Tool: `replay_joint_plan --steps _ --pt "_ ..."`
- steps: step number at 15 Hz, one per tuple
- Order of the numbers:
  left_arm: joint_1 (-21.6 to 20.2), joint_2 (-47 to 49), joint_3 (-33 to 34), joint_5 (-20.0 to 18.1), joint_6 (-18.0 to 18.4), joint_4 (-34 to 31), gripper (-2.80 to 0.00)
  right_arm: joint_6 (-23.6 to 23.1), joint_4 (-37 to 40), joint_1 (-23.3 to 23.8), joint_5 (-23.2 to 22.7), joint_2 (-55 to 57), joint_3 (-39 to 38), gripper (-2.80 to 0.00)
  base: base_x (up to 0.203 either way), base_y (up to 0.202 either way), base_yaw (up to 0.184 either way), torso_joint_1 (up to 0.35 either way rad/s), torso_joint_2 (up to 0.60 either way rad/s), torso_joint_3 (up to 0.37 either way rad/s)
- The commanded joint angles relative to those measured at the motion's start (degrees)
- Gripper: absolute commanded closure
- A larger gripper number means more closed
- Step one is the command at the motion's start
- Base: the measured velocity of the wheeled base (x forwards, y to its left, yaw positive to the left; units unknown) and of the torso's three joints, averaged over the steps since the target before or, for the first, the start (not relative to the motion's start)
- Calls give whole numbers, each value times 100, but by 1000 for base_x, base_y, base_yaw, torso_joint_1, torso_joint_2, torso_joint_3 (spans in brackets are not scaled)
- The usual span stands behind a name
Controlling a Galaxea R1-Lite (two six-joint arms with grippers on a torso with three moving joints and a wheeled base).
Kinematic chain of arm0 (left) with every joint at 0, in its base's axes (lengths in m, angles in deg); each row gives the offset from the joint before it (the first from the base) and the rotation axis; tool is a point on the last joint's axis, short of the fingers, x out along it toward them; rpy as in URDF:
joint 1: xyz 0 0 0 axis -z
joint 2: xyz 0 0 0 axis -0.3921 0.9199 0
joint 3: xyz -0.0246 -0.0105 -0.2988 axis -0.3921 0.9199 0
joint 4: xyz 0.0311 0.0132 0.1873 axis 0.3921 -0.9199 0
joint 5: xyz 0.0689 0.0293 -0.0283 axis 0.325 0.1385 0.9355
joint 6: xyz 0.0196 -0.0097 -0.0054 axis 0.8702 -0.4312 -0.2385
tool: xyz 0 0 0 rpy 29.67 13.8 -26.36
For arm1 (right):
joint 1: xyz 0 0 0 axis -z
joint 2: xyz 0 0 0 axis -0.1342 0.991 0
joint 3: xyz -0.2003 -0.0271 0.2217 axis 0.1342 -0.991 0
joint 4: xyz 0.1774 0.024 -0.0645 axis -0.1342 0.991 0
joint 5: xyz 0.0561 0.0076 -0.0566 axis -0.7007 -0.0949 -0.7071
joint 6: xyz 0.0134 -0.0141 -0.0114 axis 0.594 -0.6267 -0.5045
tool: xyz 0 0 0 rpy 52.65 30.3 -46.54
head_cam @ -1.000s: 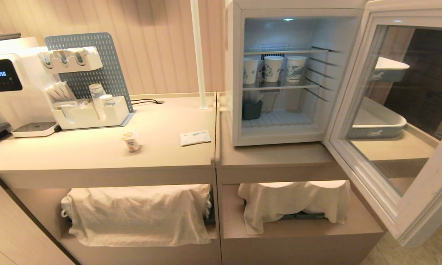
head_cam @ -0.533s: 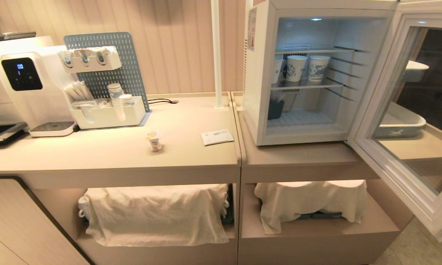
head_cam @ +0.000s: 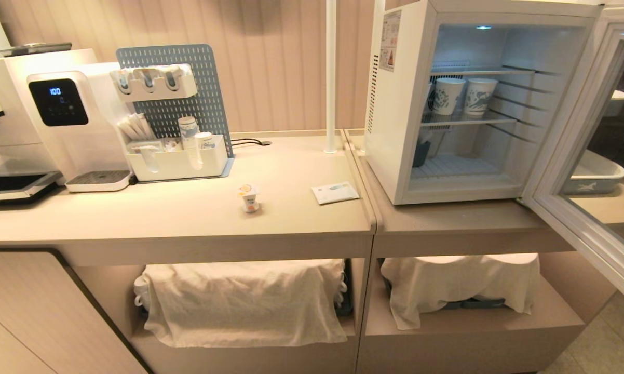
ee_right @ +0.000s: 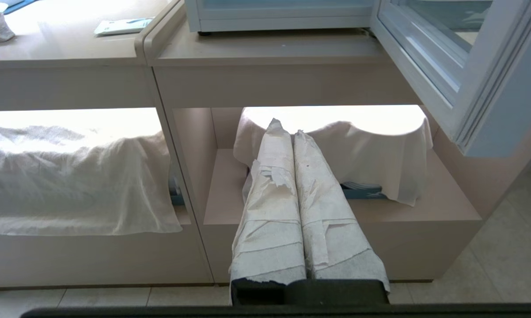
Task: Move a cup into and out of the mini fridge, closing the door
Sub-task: Open the freezer door
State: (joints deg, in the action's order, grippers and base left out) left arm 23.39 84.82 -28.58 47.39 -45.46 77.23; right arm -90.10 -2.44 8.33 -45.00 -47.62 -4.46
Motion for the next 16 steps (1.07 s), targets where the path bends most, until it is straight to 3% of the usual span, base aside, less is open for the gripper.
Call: replay_joint_plan --steps 1,16 --pt "5 7 1 -2 -4 4 0 -4 1 -1 -2 -11 -53 0 0 0 0 0 0 0" --pt "5 7 1 7 13 4 0 -4 1 -1 -2 -11 -53 0 0 0 0 0 0 0"
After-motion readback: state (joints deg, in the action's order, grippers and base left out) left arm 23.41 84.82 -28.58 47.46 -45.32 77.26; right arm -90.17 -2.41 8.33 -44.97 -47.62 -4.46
